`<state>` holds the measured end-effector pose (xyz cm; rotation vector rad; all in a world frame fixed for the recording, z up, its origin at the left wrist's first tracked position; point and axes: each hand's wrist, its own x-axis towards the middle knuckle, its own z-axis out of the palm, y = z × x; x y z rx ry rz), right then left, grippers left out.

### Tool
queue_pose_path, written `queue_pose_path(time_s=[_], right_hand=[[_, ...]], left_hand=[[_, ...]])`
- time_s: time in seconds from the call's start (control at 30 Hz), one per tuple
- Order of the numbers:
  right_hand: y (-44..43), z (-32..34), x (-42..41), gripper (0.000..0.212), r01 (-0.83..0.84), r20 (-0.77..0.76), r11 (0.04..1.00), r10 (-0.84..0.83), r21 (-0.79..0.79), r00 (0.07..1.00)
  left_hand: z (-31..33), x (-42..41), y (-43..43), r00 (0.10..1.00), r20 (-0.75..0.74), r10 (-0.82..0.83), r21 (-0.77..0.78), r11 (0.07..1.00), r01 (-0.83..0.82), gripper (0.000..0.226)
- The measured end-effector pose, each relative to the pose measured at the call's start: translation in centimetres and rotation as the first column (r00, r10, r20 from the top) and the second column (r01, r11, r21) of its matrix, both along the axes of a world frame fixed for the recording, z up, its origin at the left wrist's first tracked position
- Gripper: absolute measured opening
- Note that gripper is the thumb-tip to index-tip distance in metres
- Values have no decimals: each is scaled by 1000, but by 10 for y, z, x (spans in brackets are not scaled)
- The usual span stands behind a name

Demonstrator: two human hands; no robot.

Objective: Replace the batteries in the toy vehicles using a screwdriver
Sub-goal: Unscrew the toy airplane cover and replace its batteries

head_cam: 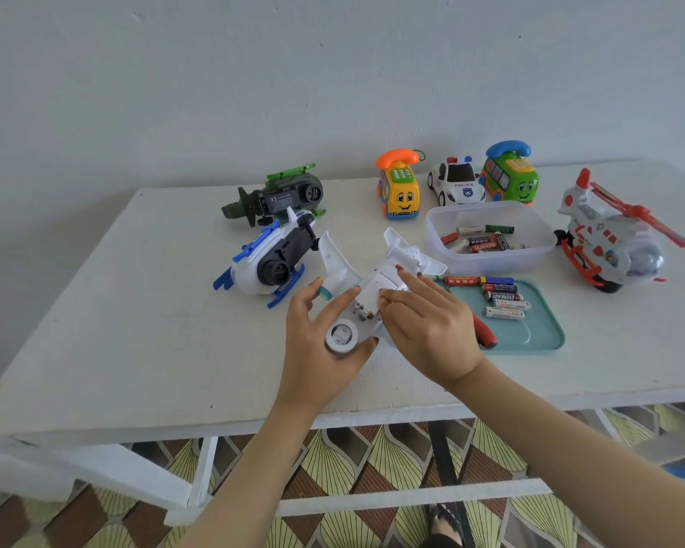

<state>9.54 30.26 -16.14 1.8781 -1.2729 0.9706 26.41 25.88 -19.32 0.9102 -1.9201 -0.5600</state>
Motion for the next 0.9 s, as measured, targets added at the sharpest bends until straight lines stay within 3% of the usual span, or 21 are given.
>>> queue_pose_path(time_s=[0.23,0.7,0.9], right_hand=[[-1,1,0,11,29,-3,999,-29,23,1000],[5,7,-9,21,-8,-63,967,25,256,998],[11,6,-9,26,-65,68,905,40,421,997]], left_hand=[[-1,1,-1,1000,2,1,12,1000,-1,66],[1,0,1,1000,-19,-7,16,1000,7,55],[0,0,-1,1000,-23,-12,17,1000,13,54]])
